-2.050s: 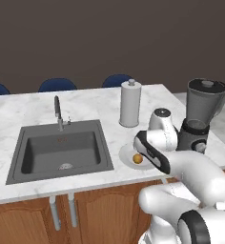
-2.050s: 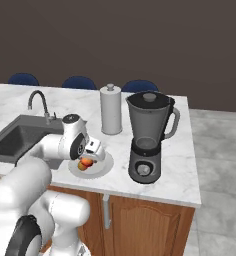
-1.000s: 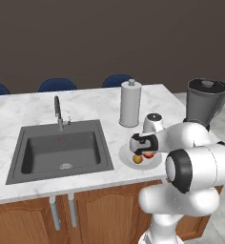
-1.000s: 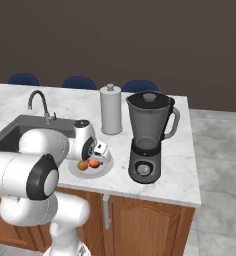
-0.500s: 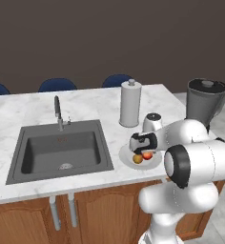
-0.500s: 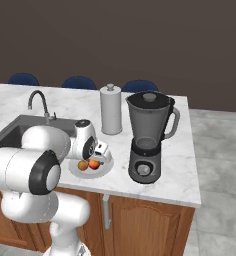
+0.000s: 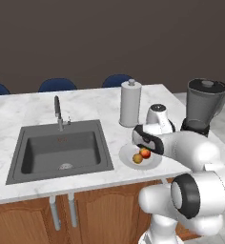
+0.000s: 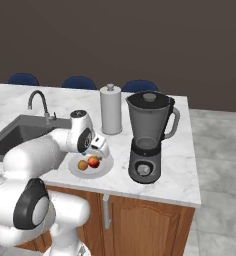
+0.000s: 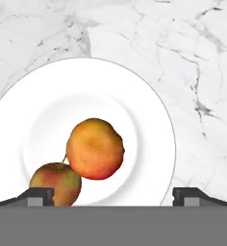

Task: Pick the peach and apple from the fridge and place them on the plate next to the blender to make a fruit smoothie.

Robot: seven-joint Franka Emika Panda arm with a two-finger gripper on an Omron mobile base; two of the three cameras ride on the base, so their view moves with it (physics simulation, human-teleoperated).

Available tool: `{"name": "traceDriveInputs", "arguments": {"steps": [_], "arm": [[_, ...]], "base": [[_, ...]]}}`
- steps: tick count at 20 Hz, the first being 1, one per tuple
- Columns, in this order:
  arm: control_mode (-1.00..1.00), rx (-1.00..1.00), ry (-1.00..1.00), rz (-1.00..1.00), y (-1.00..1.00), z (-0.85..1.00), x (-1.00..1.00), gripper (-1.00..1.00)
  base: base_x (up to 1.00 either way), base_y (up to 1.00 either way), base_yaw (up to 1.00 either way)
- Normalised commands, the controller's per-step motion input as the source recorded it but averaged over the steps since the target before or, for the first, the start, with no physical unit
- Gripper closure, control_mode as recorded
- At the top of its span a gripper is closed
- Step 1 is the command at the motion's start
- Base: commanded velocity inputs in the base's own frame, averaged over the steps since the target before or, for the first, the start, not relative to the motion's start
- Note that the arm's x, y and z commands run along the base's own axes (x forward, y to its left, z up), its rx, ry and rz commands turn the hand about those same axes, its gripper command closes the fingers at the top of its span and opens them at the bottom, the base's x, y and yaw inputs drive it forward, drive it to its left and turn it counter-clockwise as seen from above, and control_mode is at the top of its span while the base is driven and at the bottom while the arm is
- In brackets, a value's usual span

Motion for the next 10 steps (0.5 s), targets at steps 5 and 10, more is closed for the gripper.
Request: {"name": "traceDriveInputs", "arguments": {"steps": [5, 10], "arm": [[-1.00, 0.00, -0.05, -0.04, 0.00, 0.76, -0.45, -1.00], [-1.00, 0.00, 0.00, -0.01, 0.00, 0.62, -0.39, -1.00]], "base": [[0.00, 0.00, 0.00], [0.00, 0.00, 0.00]]}}
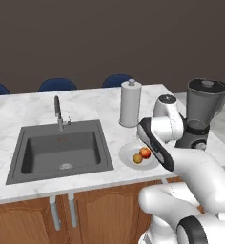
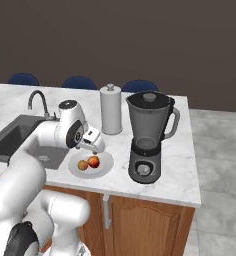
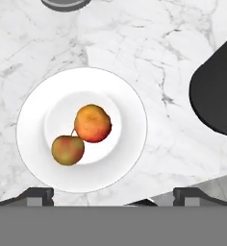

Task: Pick the peach and apple from the fridge and place them on the plate next to the blender to make a fruit smoothie.

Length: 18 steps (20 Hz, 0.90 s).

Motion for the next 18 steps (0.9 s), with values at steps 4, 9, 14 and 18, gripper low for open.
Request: {"name": "traceDriveInputs", "arguments": {"steps": [4, 9, 14, 18], "arm": [[-1.00, 0.01, 0.00, -0.03, 0.00, 0.46, -0.59, -1.00], [-1.00, 0.00, 0.00, -0.03, 0.00, 0.34, -0.54, -1.00], [-1.00, 0.00, -0.02, -0.01, 0.00, 0.05, -0.52, -1.00], [-1.00, 0.00, -0.06, 0.00, 0.00, 0.11, -0.53, -1.00]], "base": [[0.00, 0.00, 0.00], [0.00, 0.00, 0.00], [0.00, 0.00, 0.00], [0.00, 0.00, 0.00]]}}
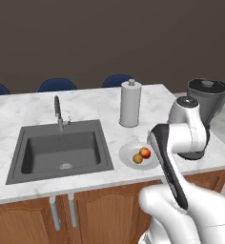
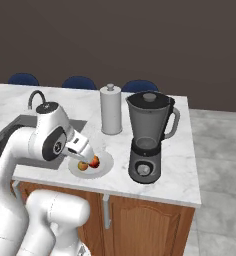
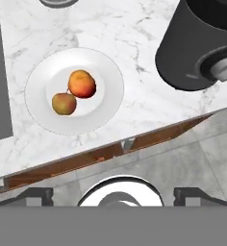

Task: Pick the peach and apple from the fridge and place them on the plate next to the blender to make a fruit smoothie.

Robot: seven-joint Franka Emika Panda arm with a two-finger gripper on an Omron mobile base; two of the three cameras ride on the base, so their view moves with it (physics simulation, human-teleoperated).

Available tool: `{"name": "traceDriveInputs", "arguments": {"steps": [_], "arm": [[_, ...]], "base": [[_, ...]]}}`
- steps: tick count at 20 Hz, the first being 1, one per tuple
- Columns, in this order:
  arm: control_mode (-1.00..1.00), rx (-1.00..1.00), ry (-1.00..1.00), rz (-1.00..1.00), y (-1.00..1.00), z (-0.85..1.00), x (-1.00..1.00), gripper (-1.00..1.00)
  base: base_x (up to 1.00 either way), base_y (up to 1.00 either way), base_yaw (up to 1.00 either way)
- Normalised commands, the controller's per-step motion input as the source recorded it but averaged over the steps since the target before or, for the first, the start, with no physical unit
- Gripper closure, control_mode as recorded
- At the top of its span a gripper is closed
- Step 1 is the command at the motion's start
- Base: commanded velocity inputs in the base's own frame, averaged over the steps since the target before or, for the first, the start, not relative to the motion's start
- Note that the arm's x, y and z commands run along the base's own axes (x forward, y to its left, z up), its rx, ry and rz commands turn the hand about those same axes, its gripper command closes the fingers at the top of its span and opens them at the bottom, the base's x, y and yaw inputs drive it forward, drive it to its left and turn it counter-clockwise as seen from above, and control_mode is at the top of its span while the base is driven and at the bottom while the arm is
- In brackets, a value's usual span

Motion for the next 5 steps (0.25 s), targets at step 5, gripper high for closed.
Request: {"name": "traceDriveInputs", "arguments": {"steps": [5], "arm": [[-1.00, 0.00, -0.05, -0.01, 0.00, 0.37, -0.54, -1.00]], "base": [[0.00, 0.00, 0.00]]}}
